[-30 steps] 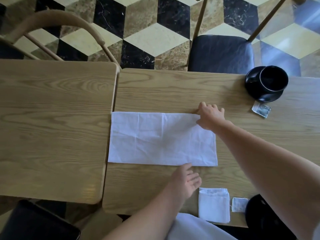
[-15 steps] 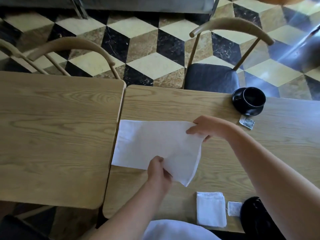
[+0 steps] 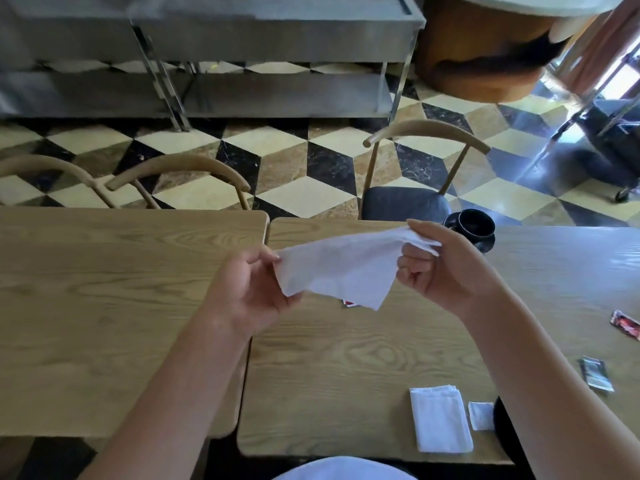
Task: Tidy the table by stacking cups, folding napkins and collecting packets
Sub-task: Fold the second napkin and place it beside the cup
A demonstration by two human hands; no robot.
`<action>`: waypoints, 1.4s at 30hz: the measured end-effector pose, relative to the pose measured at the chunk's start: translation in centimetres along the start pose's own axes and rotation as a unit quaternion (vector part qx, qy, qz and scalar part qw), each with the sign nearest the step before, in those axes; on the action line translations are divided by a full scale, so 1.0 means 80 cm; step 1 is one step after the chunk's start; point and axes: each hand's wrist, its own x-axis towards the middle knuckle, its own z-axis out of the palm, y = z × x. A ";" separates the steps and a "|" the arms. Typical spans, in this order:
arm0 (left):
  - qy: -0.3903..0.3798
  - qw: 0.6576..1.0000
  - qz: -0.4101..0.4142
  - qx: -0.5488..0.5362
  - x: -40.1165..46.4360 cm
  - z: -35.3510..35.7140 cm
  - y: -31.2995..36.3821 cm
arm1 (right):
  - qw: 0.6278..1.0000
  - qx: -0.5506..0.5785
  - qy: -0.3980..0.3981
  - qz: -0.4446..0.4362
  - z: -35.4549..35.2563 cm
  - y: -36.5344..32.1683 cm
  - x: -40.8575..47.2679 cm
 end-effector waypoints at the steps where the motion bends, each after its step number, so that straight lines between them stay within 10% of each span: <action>1: -0.014 1.000 0.002 0.008 0.002 0.005 0.007 | 1.000 0.005 0.000 -0.012 0.002 -0.006 -0.002; 11: 0.062 0.995 0.018 0.072 0.102 0.070 0.053 | 0.983 -0.051 0.168 -0.044 -0.011 -0.059 0.077; 21: 0.017 0.981 0.139 0.132 0.072 0.054 0.037 | 0.987 -0.055 0.125 -0.083 -0.039 -0.031 0.041; 32: 0.210 0.947 -0.042 0.241 0.025 -0.143 -0.191 | 0.930 -0.158 0.289 0.163 -0.154 0.244 -0.025; 42: 0.188 0.945 -0.080 0.256 0.034 -0.178 -0.196 | 0.936 -0.142 0.271 0.174 -0.162 0.234 -0.034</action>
